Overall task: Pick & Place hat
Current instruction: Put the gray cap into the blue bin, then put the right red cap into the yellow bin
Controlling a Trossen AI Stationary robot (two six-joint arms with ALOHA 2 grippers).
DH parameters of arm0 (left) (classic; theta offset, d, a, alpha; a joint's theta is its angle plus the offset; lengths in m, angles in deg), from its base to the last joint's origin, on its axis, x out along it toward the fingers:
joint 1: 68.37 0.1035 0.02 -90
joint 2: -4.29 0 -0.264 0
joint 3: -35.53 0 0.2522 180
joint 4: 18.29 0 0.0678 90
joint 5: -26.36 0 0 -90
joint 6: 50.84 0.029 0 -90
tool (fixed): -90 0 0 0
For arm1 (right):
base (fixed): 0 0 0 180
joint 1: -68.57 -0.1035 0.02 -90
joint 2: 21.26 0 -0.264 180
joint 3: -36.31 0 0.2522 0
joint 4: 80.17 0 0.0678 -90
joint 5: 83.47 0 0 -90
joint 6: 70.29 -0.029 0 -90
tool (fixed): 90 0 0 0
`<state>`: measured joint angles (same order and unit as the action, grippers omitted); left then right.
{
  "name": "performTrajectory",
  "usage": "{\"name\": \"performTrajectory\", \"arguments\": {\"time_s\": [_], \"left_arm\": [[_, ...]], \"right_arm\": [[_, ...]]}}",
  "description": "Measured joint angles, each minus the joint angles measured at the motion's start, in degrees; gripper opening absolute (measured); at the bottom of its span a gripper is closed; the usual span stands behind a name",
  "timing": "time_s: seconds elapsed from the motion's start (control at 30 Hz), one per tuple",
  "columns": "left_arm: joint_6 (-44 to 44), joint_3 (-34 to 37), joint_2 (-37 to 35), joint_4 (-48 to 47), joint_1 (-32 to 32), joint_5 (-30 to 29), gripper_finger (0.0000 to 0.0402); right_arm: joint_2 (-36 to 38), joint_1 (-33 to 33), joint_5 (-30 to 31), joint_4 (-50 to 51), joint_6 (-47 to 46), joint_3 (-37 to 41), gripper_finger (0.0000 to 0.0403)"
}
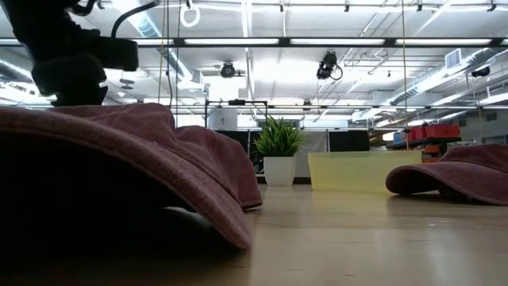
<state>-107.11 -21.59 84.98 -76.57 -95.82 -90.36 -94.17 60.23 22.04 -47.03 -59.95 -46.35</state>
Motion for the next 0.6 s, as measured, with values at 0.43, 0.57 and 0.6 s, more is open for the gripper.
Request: {"name": "performTrajectory", "arguments": {"time_s": [0.43,0.57,0.6], "left_arm": [[16.8,-27.0,-2.9,-13.9,-2.2,-2.3,0.0049],[23.7,-28.5,-2.8,-13.7,-1.6,-6.3,0.0056],[24.7,-28.4,-2.8,-13.7,-1.2,-6.9,0.0058]], "right_arm": [[-0.1,0.0,-0.1,19.0,-11.2,0.0,0.001],[-0.1,0.0,-0.3,29.6,-20.8,0.0,0.0036],[-0.1,-0.1,-0.3,32.1,-24.7,0.4,0.0044]]}}
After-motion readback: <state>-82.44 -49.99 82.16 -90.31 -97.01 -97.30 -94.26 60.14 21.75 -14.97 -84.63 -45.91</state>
